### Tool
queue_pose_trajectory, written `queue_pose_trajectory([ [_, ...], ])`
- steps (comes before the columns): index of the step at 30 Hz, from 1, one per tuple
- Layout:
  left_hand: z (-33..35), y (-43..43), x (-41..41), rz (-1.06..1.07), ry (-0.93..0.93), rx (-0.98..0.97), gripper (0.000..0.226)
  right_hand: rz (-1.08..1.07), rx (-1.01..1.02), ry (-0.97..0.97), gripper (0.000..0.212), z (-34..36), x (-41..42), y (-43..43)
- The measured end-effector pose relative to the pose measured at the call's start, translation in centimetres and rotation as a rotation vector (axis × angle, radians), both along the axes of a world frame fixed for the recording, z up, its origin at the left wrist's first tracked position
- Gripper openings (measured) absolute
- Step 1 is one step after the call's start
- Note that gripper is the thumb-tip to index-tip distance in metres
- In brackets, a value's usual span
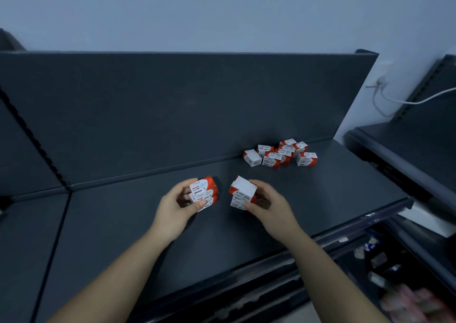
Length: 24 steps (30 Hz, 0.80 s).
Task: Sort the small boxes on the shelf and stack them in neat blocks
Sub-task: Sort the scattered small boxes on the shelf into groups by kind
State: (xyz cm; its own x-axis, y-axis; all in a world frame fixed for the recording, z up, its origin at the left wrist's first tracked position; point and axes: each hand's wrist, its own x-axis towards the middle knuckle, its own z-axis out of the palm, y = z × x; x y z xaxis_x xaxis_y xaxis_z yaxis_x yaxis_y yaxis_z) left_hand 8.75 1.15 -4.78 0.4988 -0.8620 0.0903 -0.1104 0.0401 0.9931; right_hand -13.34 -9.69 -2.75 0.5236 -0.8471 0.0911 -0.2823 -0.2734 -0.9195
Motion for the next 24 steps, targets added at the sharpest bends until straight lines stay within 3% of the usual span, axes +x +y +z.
queue_pose_trajectory([
  [7,1.9,4.6,-2.5,-0.004,-0.023,-0.021,0.052,0.096,-0.033,-0.031,0.047,1.3,-1.0,3.9],
  [24,2.6,22.8,-8.2,0.215,-0.022,0.038,0.051,0.141,0.049,-0.090,0.045,1.8,-4.1,18.7],
])
